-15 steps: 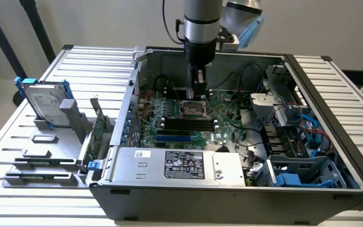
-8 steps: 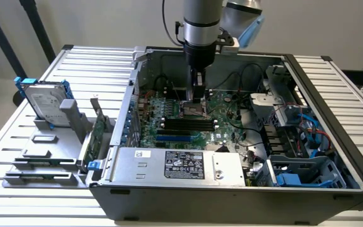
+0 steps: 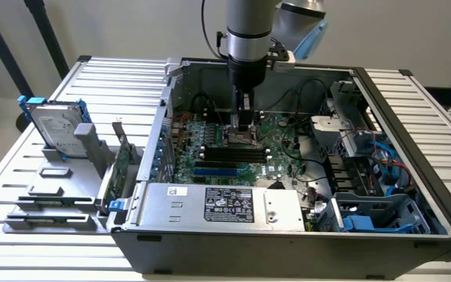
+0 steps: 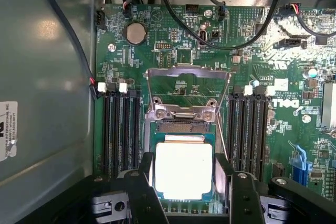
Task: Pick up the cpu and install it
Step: 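Place the cpu into insertion slot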
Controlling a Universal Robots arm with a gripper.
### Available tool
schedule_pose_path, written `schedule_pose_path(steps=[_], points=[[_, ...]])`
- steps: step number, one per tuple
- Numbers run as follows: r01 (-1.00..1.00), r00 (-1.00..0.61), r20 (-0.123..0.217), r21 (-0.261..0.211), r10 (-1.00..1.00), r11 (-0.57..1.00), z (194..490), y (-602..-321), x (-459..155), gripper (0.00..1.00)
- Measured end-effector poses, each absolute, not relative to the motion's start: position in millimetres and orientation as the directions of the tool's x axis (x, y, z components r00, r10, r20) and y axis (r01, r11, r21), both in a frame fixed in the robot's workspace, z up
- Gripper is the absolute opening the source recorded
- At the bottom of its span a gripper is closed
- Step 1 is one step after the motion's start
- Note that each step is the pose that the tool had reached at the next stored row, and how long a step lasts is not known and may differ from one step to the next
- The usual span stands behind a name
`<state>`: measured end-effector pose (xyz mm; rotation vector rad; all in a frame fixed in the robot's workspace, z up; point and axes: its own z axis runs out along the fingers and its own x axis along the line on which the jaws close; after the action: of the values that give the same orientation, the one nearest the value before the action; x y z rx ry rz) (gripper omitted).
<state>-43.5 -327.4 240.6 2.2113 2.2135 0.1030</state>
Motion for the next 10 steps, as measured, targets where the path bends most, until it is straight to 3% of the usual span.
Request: schedule_pose_path(steps=[10], points=[[0.999,-0.001,0.039,0.048,0.999,-0.001,226.6,-327.4,-43.7,0.55]])
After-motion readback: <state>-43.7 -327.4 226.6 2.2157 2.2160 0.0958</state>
